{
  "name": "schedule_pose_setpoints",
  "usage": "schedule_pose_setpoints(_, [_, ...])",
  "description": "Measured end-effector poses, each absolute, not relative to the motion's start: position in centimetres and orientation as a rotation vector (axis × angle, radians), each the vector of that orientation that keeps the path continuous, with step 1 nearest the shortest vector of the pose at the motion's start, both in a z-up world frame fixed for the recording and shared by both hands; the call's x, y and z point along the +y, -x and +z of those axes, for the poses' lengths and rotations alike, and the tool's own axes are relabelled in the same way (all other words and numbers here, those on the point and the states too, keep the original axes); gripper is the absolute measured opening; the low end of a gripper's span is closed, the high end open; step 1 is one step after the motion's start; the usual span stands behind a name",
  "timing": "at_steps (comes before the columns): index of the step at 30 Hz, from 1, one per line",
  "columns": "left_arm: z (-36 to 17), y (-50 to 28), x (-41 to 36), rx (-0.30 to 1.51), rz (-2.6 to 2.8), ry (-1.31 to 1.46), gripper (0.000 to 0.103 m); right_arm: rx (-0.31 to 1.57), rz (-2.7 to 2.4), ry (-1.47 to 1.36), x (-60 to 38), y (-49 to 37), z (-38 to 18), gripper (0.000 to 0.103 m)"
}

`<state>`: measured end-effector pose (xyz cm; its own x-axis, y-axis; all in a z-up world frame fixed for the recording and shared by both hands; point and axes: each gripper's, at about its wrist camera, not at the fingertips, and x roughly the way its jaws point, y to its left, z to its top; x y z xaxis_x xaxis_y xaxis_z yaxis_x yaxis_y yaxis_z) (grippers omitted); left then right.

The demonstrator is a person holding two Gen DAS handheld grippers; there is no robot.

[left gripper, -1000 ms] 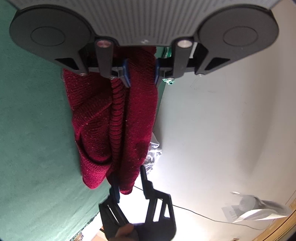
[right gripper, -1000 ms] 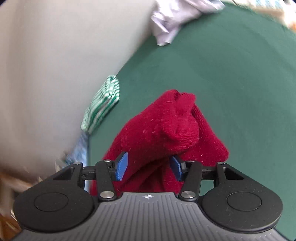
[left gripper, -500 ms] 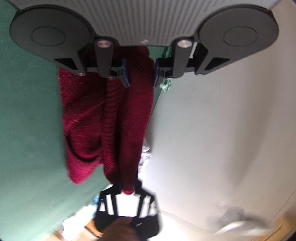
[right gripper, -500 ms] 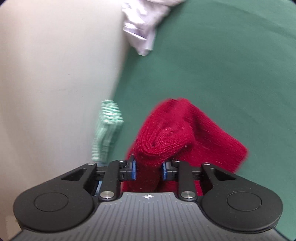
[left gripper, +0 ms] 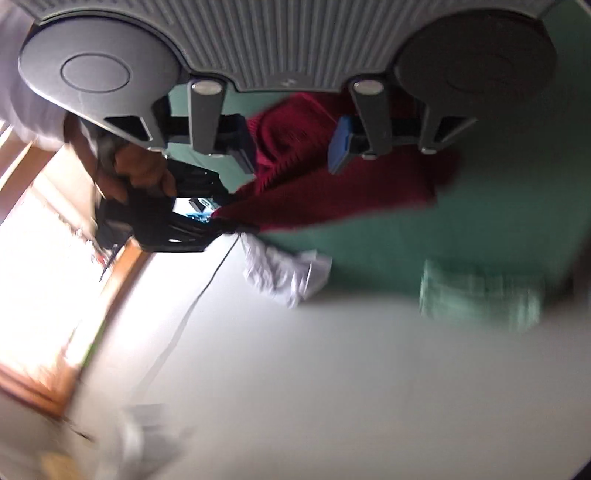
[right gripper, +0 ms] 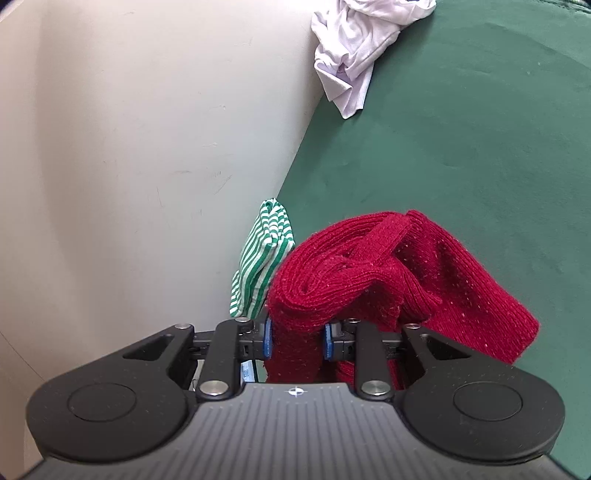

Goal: Fold clothes

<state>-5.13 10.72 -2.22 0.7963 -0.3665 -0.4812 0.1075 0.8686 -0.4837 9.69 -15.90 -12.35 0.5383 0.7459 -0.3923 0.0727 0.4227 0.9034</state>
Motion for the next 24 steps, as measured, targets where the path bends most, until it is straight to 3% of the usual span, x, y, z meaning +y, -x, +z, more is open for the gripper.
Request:
schedule_pose_setpoints(4, [-3.9,4.3,10.5,0.668,-0.187,0.63,0.044,0.909,0.543,-1.067,-16.3,-9.1,-12.4,0.026])
schedule_pose_setpoints(6, [-4.8,4.5,10.9,0.692,-0.139,0.766,0.055,0.906,0.564,-1.069,-16.7,-9.1,-12.5,0.026])
schedule_pose_setpoints(10, [-6.0,3.9,12.0,0.706,-0.01,0.976,0.061,0.923,0.594,-1.099,-18.1,-9.3,-13.3,0.026])
schedule_pose_setpoints(11, [-6.4,3.6,12.2,0.712,0.028,1.008,0.067,0.929,0.603,-1.103,-18.3,-9.4,-13.5,0.026])
schedule_pose_setpoints(24, [-10.7,1.3,14.6,0.726,0.266,1.346,0.068,0.985,0.729,-1.082,-19.8,-10.3,-15.3,0.026])
